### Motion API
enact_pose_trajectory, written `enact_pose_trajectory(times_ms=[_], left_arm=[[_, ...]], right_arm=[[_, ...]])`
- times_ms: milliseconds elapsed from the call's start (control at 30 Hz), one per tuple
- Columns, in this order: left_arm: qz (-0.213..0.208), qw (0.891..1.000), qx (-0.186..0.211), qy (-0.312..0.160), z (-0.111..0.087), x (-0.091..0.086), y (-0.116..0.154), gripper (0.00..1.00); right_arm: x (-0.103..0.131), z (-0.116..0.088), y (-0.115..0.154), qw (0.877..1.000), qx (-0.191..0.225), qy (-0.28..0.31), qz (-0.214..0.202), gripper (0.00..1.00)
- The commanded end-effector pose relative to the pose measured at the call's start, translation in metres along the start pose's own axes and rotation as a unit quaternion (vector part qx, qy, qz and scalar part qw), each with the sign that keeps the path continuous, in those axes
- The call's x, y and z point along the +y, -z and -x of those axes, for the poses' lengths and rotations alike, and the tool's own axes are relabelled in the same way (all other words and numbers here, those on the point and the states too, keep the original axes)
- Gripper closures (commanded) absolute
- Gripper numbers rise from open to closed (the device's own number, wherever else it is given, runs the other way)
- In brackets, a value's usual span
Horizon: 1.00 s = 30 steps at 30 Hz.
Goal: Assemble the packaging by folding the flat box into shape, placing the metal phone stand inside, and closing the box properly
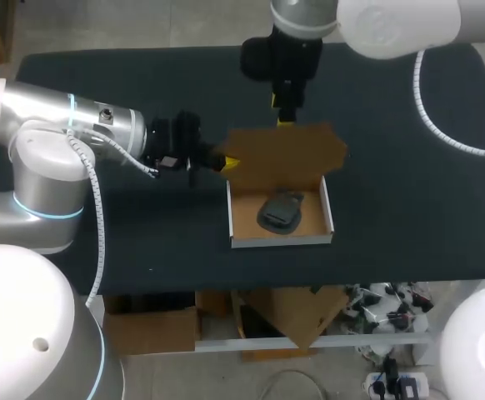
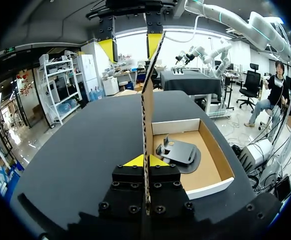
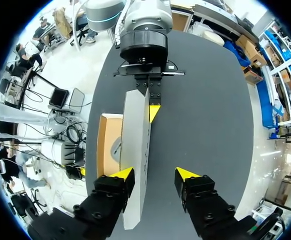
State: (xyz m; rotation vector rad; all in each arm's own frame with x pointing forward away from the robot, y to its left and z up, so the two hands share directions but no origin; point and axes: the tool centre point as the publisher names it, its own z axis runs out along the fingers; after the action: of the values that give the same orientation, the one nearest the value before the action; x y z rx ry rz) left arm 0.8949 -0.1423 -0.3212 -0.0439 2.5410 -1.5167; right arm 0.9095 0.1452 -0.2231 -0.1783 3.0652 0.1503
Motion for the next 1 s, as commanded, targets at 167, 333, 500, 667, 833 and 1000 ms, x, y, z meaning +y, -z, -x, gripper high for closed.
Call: enact_pose_trajectory(times_ms=[167,333,500,667,833,1000], left_arm=[[-0.001,1.000,-0.002,0.000,-0.001,0.002,-0.001,1.00],[-0.001,1.000,-0.002,0.000,-0.001,0.002,-0.001,1.00],[-0.001,1.000,-0.002,0.000,-0.001,0.002,-0.001,1.00],[-0.001,1.000,-0.002,0.000,-0.001,0.002,-0.001,1.00],[-0.001,1.000,-0.002,0.000,-0.001,0.002,-0.001,1.00],[-0.001,1.000,-0.002,0.000,-0.001,0.002,-0.001,1.00]], right_arm=[[0.001,-0.007,-0.003,1.000,0.000,-0.002,-0.005,0.44],[0.001,-0.008,-0.006,1.000,0.004,-0.001,-0.007,0.45],[0.003,-0.009,-0.009,1.000,0.007,0.000,-0.010,0.44],[0.004,-0.009,-0.010,1.000,0.009,0.002,-0.013,0.43],[0.006,-0.011,-0.010,1.000,0.010,0.003,-0.015,0.42],[0.006,-0.013,-0.011,1.000,0.010,0.003,-0.021,0.42]])
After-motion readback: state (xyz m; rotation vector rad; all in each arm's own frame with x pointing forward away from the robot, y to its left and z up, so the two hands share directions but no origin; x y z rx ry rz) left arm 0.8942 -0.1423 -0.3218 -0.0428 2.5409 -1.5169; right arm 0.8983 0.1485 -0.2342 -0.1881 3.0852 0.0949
